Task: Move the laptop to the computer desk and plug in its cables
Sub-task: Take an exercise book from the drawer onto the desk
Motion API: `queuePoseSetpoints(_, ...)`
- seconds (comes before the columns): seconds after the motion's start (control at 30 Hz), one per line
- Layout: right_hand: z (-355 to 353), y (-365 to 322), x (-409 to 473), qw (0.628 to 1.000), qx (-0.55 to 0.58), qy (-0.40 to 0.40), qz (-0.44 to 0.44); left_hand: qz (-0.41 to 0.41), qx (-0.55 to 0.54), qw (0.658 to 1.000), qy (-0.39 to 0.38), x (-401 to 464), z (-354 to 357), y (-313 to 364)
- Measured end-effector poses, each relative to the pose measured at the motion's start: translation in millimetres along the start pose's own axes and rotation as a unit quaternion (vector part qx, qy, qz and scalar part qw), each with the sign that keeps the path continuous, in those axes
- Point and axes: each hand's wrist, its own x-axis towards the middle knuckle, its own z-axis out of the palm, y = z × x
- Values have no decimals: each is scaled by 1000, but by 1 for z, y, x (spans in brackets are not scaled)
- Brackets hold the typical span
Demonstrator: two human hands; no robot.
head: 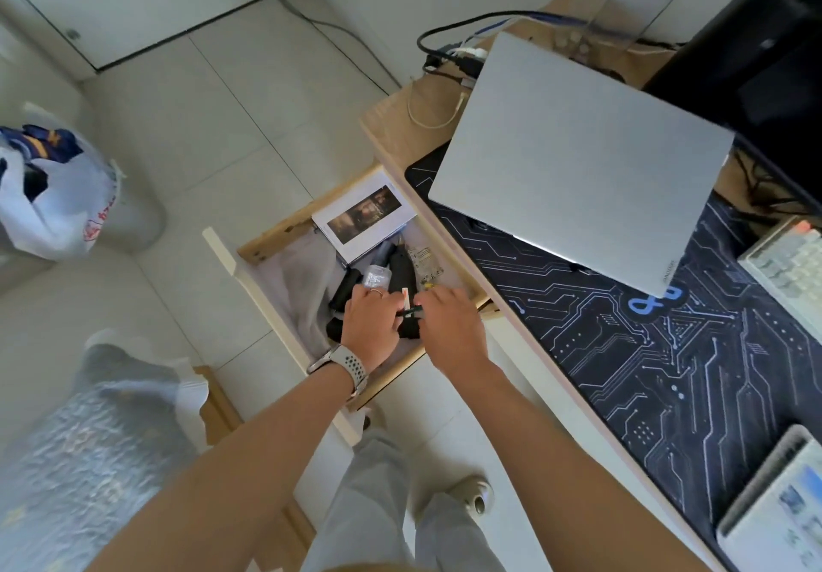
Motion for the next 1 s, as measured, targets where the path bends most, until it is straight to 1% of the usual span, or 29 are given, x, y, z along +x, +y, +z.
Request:
queuePoseSetpoints(0.13, -43, 9, -5, 998, 21, 62, -1, 48, -104, 993, 25, -1, -32, 23)
queuePoseSetpoints(0.23, -74, 29, -22, 995, 15, 99, -23, 97, -127, 986, 43, -9, -56, 48)
queuePoseSetpoints(0.3, -89, 50, -42, 992, -2, 124, -38, 133, -114, 983, 61, -17, -68, 73)
queuePoseSetpoints(0.37, -101, 73, -64, 988, -41, 143, -36, 161, -69, 982, 73, -26, -77, 105)
queuePoseSetpoints(0.43, -113, 99, -96, 986, -44, 159, -8, 204, -2, 975, 87, -35, -79, 145)
queuePoseSetpoints(0.5, -121, 116, -119, 984, -33, 177, 17, 216, 37, 971, 94, -42, -80, 175)
queuePoseSetpoints(0.57, -131, 143, -156, 979, -14, 186, 77, 246, 53, 962, 105, -53, -75, 219)
queuePoseSetpoints(0.67, -136, 186, -214, 968, 23, 189, 164, 313, 38, 940, 129, -74, -58, 283)
queuePoseSetpoints(0.77, -131, 225, -276, 947, 56, 204, 241, 378, 30, 915, 138, -96, -30, 343)
queuePoseSetpoints(0.8, -127, 238, -296, 938, 68, 204, 271, 394, 21, 910, 131, -103, -18, 362)
queuePoseSetpoints(0.9, -108, 274, -355, 893, 127, 207, 380, 413, -31, 907, 79, -123, 24, 414)
queuePoseSetpoints(1.0, -85, 305, -407, 830, 211, 230, 462, 418, -68, 906, 10, -142, 66, 455)
